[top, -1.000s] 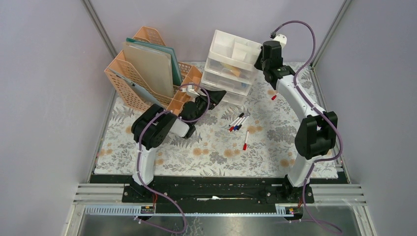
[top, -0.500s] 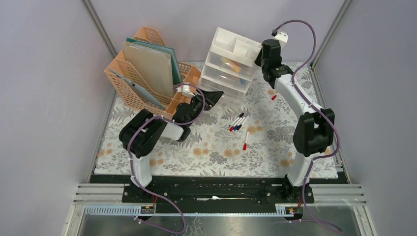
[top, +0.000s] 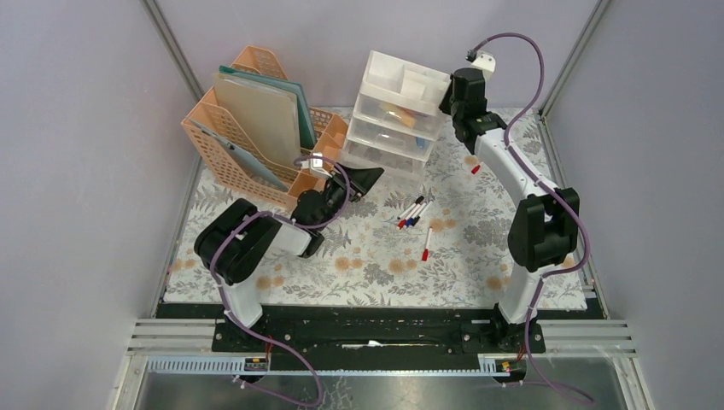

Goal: Organize the desk
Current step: Open the drawer in the storage box.

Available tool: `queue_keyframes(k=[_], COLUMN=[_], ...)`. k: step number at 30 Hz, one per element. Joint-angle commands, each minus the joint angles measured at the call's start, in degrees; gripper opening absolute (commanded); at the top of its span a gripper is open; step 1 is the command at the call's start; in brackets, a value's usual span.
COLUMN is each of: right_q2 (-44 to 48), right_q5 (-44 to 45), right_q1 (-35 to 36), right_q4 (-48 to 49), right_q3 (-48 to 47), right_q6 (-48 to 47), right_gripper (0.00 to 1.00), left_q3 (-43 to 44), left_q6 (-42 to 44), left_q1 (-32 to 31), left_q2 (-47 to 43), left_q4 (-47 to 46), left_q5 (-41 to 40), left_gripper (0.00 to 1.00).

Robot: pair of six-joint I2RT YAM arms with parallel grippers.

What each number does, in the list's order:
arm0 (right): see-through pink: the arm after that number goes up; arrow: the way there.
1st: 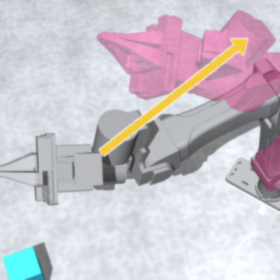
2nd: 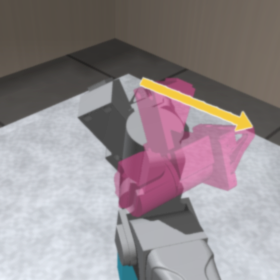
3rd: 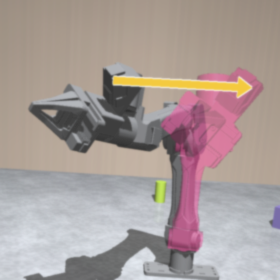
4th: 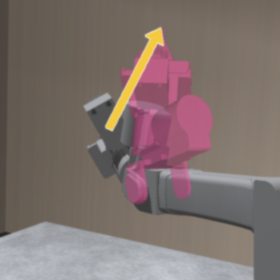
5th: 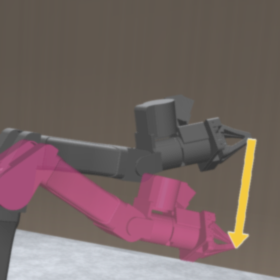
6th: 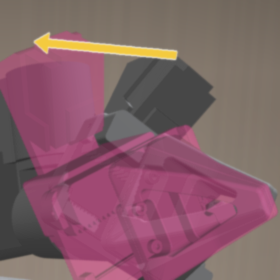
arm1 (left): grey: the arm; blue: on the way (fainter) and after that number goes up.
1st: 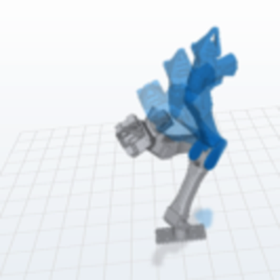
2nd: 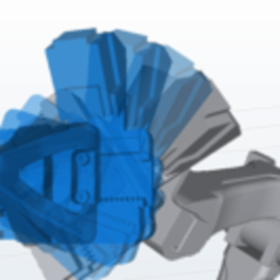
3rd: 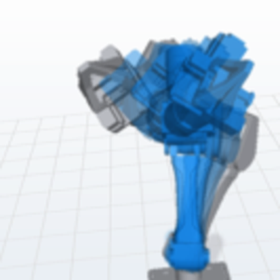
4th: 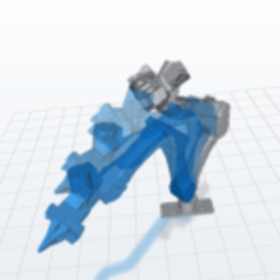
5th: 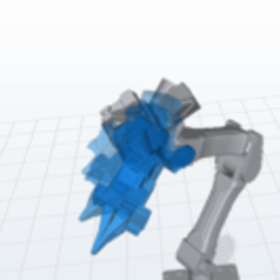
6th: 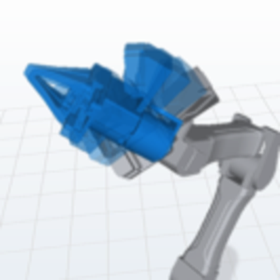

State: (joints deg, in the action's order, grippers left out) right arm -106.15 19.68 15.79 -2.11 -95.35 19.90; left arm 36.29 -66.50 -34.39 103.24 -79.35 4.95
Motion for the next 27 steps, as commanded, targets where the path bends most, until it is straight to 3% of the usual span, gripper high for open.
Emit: queue_keyframes(k=[1,8,16,27], right_q2=[-1.7,-1.9,-1.2,0.7], right_q5=[-1.7,-2.7,-6.4,-6.7], right_q1=[0.4,0.3,0.3,-2.6], right_q4=[3.0,6.8,9.9,13.0], right_q3=[-0.2,0.4,4.7,7.0], right_q6=[-1.6,-3.6,0.4,-1.0], right_gripper=[0.0,0.0,0.0,0.0], left_q3=[-0.2,0.5,-0.3,-4.0], left_q6=[-1.7,-1.4,-2.0,0.2], left_q1=[-0.1,0.6,2.0,3.4], left_q2=[-0.4,5.9,12.2,9.2], left_q4=[-13.5,-13.4,-13.4,-13.2], left_q5=[1.0,1.7,2.7,5.0], left_gripper=[0.66,0.67,0.68,0.77])
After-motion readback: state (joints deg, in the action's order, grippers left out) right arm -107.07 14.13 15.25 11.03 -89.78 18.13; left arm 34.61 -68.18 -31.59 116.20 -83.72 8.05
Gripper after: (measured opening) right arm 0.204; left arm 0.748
